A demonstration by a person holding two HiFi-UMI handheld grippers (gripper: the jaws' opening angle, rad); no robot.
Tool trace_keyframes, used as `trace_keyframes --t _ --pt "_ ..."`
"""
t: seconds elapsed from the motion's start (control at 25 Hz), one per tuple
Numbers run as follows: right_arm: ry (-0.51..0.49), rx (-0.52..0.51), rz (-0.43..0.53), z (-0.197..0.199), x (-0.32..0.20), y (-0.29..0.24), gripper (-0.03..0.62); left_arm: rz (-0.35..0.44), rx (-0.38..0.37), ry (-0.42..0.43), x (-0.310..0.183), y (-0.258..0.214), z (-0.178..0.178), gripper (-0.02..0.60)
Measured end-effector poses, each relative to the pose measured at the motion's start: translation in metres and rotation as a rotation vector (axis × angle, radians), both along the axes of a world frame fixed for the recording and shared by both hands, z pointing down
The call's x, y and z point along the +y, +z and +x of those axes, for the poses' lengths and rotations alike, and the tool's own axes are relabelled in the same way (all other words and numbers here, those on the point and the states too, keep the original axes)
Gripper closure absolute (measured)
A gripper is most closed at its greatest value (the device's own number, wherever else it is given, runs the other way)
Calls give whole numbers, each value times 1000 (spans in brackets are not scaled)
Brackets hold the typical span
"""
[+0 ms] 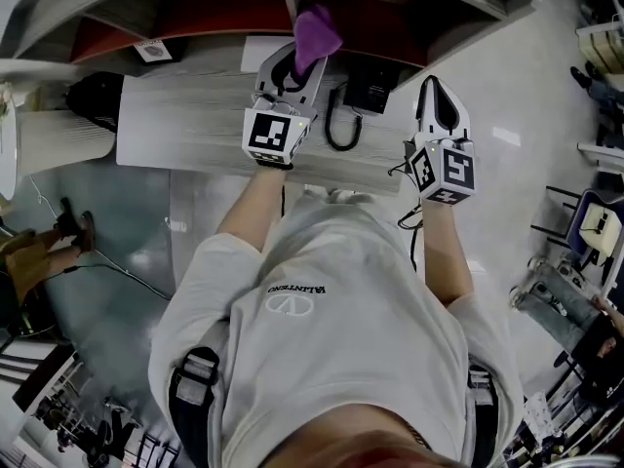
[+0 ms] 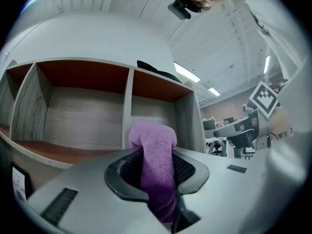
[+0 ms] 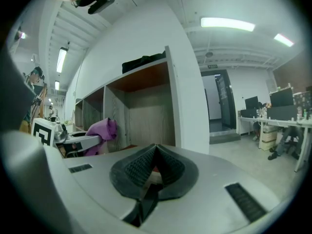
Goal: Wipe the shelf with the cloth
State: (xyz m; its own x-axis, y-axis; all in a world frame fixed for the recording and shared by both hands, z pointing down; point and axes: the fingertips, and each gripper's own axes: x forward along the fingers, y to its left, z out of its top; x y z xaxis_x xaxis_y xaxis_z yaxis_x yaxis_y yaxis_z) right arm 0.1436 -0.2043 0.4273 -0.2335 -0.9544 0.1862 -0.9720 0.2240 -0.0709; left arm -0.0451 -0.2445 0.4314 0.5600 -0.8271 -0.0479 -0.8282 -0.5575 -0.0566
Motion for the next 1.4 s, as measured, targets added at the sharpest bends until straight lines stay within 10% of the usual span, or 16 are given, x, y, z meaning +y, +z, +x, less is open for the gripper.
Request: trace_keyframes --t 1.4 --pt "174 23 142 76 53 -77 593 137 10 -31 39 -116 -80 479"
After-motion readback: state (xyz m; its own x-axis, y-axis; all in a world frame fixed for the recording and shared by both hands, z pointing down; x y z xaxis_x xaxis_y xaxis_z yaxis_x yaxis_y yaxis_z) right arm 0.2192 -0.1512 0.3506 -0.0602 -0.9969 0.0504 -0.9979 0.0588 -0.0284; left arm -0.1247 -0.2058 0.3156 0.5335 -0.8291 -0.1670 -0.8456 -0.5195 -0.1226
